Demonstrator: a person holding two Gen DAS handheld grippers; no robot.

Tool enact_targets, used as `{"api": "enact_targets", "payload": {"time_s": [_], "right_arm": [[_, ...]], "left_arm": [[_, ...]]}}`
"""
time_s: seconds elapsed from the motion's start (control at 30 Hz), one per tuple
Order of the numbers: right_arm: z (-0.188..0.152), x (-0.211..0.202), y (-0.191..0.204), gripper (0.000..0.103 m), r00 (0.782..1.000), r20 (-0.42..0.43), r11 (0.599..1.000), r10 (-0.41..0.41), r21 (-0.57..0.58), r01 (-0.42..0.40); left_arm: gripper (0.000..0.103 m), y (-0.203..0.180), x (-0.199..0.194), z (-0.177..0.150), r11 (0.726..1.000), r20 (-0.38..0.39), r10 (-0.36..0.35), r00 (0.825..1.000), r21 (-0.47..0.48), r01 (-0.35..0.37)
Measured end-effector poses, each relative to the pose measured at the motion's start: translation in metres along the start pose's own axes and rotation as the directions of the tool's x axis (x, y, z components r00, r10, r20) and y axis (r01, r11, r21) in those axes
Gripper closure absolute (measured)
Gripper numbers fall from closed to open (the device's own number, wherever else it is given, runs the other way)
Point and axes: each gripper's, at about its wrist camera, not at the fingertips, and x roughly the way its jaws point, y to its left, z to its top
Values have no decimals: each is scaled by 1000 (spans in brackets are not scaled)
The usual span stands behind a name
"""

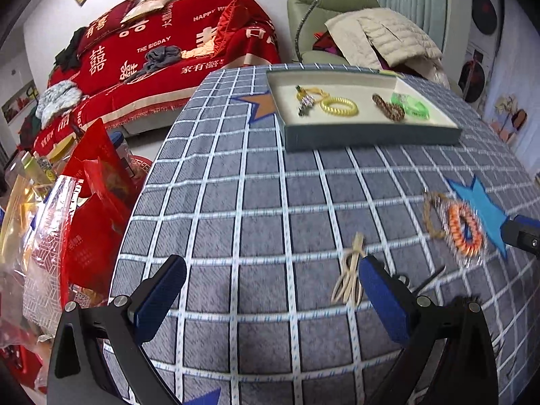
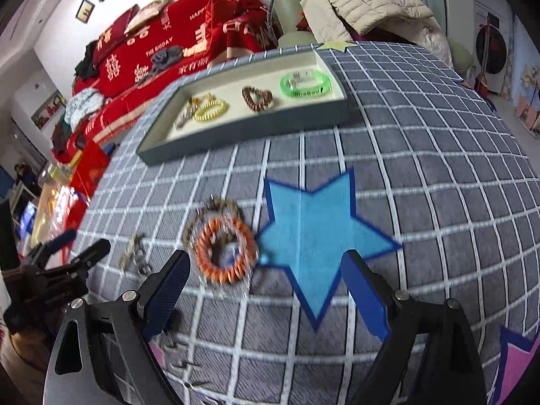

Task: Organize jewelry
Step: 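Withdraw both grippers from the tray toward the remaining jewelry, then grasp the cream claw hair clip with the left gripper while the right grasps the clear bead bracelet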

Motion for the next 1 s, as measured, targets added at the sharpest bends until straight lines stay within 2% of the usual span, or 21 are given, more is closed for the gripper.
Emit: {"api": "enact_targets", "payload": {"time_s": [0.3, 0.4, 0.5, 0.6, 0.83, 0.87, 0.93, 1.0], "right_arm": [[-10, 9, 1, 11, 999, -27, 1000, -27, -10, 27], [-9, 10, 6, 16, 999, -25, 999, -26, -34, 25], [-10, 14, 11, 36, 999, -36, 998, -22, -60, 20], [-10, 17, 17, 47, 999, -39, 995, -26, -93, 22], [-11, 21, 33, 58, 998, -44, 983, -40, -182, 31], [-11, 21, 34, 66, 998, -47, 983, -29, -183, 20], [-12, 20, 36, 73, 999, -50, 983, -19, -182, 9], [-14, 20, 37, 87, 998, -53, 983, -16, -181, 6]], "left_arm": [[0, -14, 6, -2, 999, -17, 2, 1000, 36, -2], [0, -17, 12, -1, 999, -31, 3, 1000, 44, -2], [0, -21, 15, -2, 998, -37, 5, 999, 59, -3], [0, -24, 17, -2, 998, -40, 2, 999, 70, 1], [0, -28, 20, 0, 997, -51, -33, 998, 71, 36], [0, -29, 20, 0, 996, -49, -36, 998, 76, 40], [10, -32, 19, 1, 994, -49, -61, 997, 83, 65], [19, -34, 18, 1, 992, -53, -82, 995, 92, 87]]}}
